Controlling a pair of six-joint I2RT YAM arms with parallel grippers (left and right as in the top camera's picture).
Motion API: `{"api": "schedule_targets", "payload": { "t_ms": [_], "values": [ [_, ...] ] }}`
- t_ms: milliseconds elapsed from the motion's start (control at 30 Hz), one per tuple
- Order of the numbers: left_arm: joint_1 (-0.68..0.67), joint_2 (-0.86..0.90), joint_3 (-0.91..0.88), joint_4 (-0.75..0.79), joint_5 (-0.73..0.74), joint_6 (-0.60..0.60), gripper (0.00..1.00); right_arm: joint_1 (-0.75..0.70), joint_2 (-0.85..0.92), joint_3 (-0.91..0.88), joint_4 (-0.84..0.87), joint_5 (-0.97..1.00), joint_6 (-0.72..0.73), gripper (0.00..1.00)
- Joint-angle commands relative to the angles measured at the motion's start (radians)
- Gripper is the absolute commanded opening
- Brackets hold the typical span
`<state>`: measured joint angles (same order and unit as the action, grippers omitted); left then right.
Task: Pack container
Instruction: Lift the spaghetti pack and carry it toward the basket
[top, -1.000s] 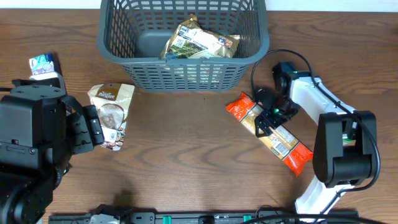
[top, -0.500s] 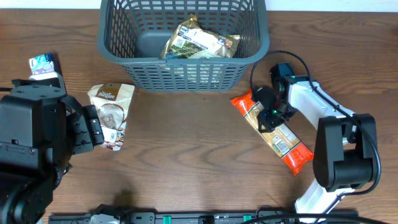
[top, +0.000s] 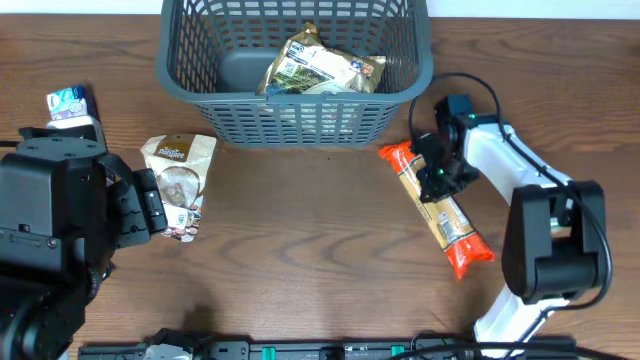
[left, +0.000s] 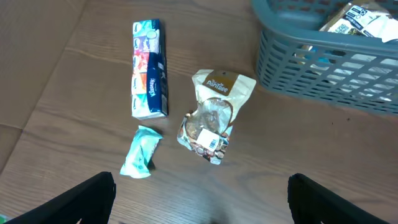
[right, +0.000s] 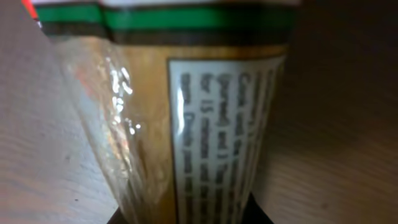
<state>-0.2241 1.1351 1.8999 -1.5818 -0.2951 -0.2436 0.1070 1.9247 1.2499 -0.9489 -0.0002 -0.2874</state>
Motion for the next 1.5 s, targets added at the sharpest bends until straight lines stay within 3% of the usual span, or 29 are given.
{"api": "schedule_targets", "payload": {
  "t_ms": [0,267,567,667,833,1100,1467],
  "values": [
    [0.005,-0.002,-0.001,0.001,-0.014,-0.013,0.88,-0.044,0.027,0.135,-0.043,0.082,0.182,0.01],
    [0.005,-0.002,-0.001,0.000,-0.014,-0.013,0.88,-0.157,0.010,0.518,-0.249,0.124,0.425,0.01],
    [0.005,-0.002,-0.001,0.000,-0.014,-0.013,0.88,-0.119,-0.047,0.955,-0.360,0.207,0.463,0.01],
    [0.005,-0.002,-0.001,0.000,-0.014,-0.013,0.89,-0.065,-0.081,1.084,-0.312,0.203,0.372,0.01],
    [0.005,-0.002,-0.001,0.000,-0.014,-0.013,0.89,0.104,-0.102,1.276,-0.243,0.195,0.021,0.01],
    [0.005,-0.002,-0.001,0.000,-0.013,-0.013,0.89,0.372,-0.080,1.301,-0.122,0.205,-0.519,0.01],
    [0.005,-0.002,-0.001,-0.003,-0.013,-0.013,0.89,0.430,0.130,1.292,-0.020,0.027,-0.552,0.01]
  ]
}}
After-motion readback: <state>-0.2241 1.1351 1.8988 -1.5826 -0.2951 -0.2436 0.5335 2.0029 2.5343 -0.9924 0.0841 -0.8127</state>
